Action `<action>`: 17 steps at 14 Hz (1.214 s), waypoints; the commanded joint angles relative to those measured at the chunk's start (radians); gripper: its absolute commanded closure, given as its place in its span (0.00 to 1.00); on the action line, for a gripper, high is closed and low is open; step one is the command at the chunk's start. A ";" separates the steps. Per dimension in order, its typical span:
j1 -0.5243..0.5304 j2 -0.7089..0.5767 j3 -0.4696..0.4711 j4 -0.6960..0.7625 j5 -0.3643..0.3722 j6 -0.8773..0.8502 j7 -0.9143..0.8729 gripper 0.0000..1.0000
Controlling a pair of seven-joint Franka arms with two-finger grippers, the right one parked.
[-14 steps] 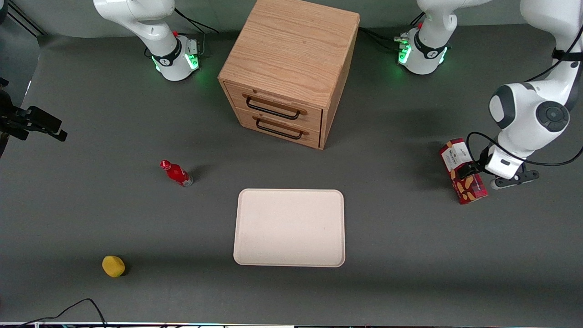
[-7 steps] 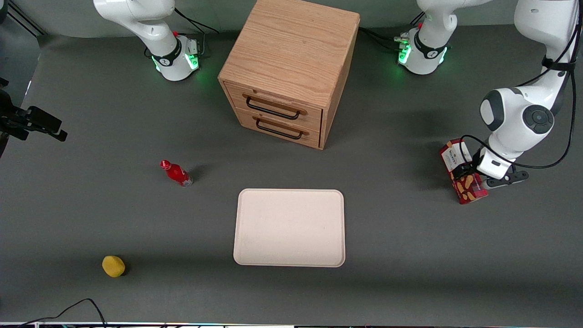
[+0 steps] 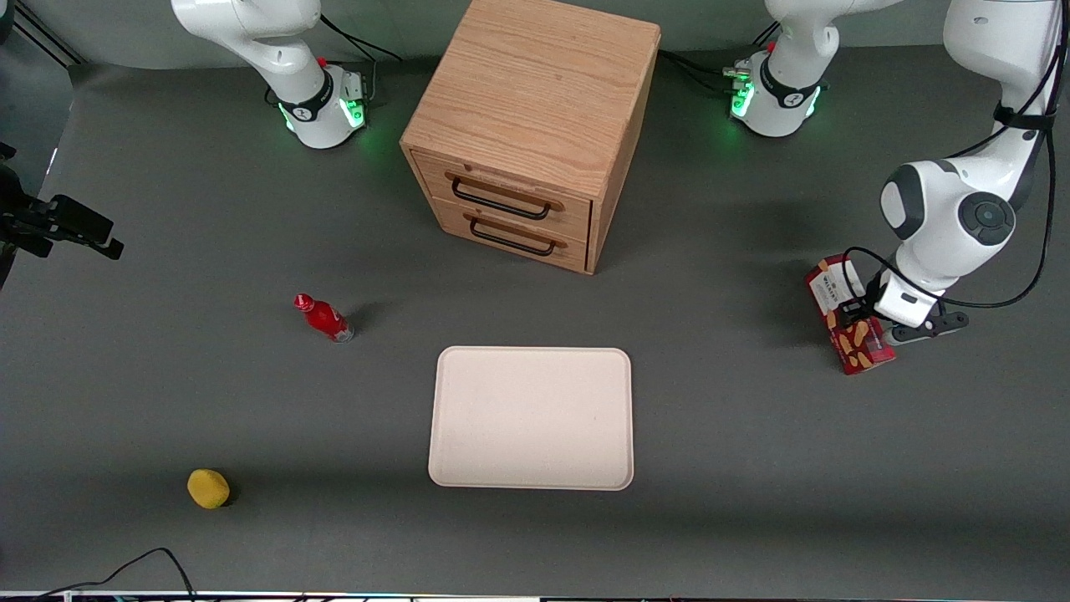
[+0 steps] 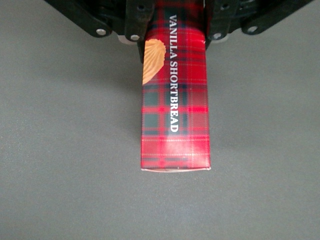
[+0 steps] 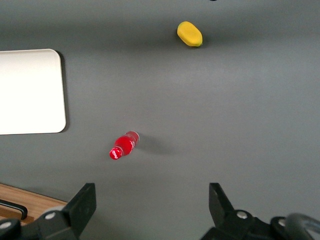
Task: Place red cookie box on tray
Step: 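Lift the gripped box up off the table with the left gripper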
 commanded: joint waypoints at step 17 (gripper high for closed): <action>-0.047 -0.257 -0.220 0.693 -0.108 -1.147 -0.420 0.62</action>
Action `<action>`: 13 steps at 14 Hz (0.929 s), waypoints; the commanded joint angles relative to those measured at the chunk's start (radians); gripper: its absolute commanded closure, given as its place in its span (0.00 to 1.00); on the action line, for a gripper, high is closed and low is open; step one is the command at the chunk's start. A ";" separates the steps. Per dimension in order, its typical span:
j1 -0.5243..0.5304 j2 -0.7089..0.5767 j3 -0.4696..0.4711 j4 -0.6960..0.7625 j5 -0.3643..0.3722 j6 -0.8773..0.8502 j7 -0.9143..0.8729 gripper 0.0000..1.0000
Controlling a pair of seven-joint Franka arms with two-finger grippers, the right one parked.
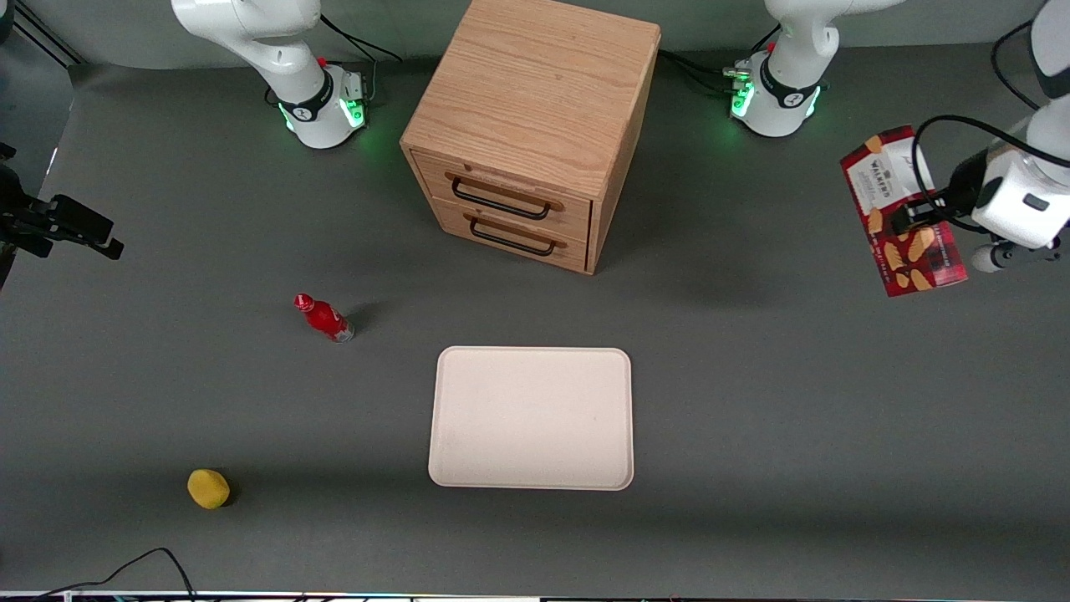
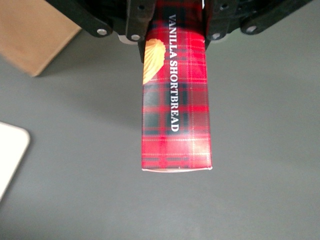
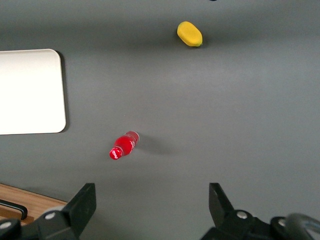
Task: Place red cookie box on tray
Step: 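Carry the upright box with the left gripper over the white tray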
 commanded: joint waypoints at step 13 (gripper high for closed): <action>-0.379 0.452 -0.160 0.393 0.211 0.146 -0.688 0.63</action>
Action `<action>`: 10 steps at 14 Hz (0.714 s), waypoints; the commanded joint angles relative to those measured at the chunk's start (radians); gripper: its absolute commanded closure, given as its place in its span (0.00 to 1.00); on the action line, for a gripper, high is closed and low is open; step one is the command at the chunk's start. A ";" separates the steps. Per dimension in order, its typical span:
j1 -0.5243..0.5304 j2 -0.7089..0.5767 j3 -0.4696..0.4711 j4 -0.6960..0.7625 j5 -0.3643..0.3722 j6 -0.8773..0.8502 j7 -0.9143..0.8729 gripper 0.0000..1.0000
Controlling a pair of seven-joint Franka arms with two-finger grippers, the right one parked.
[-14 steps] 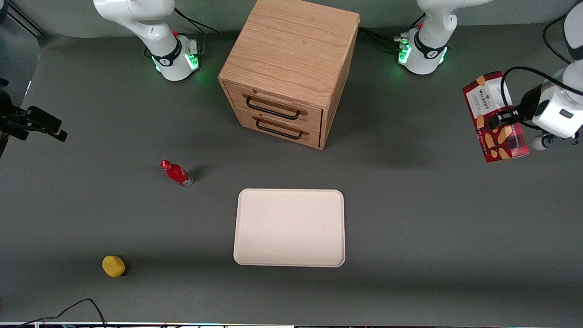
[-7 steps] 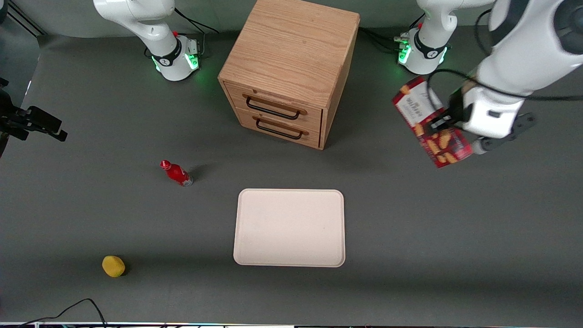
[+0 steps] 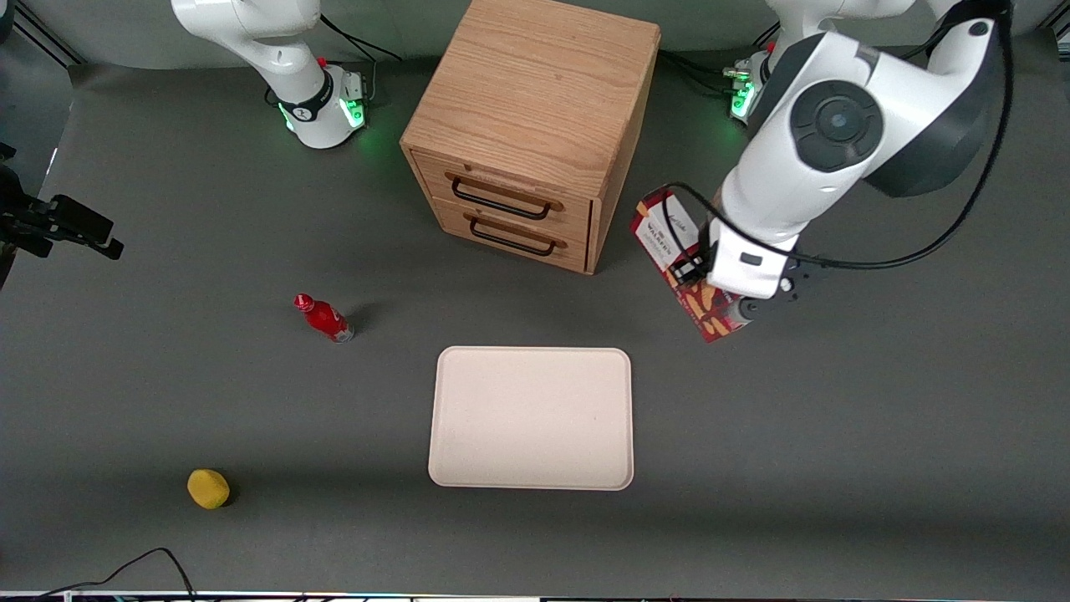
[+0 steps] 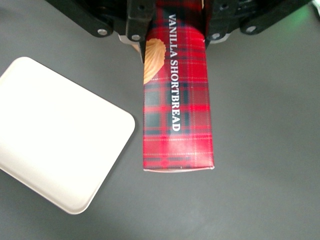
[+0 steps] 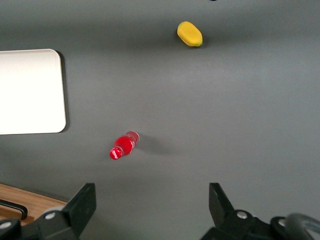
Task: Place red cookie box on tray
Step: 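Carry the upright box with the left gripper over the white tray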
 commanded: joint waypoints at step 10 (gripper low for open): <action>-0.240 0.402 0.019 0.291 0.287 0.212 0.029 0.63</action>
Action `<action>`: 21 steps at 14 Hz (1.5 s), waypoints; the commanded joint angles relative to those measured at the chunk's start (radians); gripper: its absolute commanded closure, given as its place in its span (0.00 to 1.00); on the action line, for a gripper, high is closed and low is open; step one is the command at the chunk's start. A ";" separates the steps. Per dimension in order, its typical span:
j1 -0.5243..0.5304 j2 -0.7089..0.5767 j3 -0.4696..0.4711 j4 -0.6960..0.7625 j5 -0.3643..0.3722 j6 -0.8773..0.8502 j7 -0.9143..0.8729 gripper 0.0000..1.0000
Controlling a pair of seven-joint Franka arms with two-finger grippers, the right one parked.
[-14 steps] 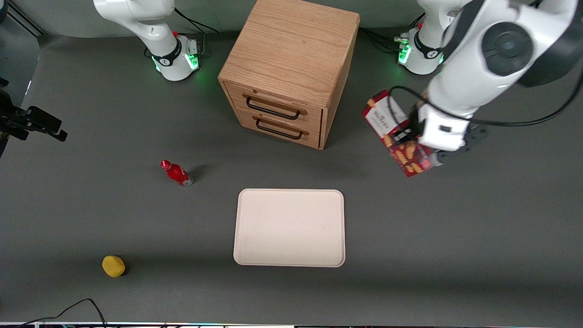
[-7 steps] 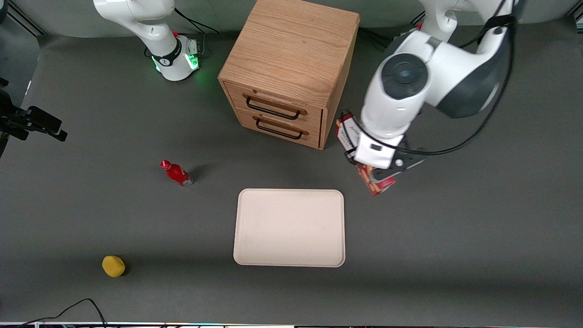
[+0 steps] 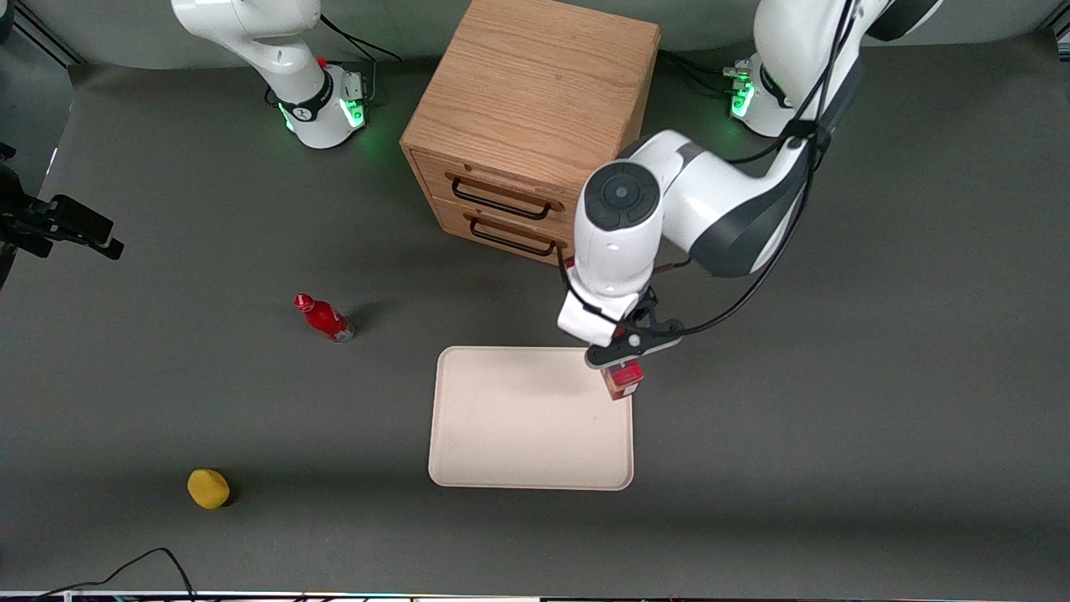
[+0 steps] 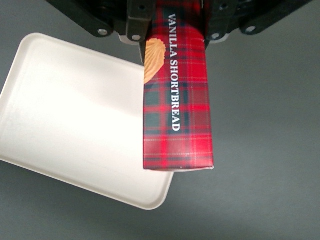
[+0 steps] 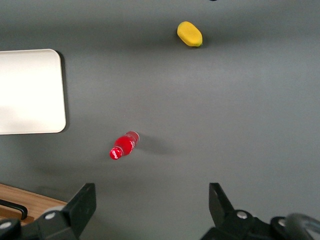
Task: Place red cookie box on tray
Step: 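Carry the upright box with the left gripper over the white tray, then lower the box onto the tray and open the left gripper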
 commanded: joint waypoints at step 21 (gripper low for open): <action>0.013 0.265 0.098 0.051 0.021 0.393 0.204 0.63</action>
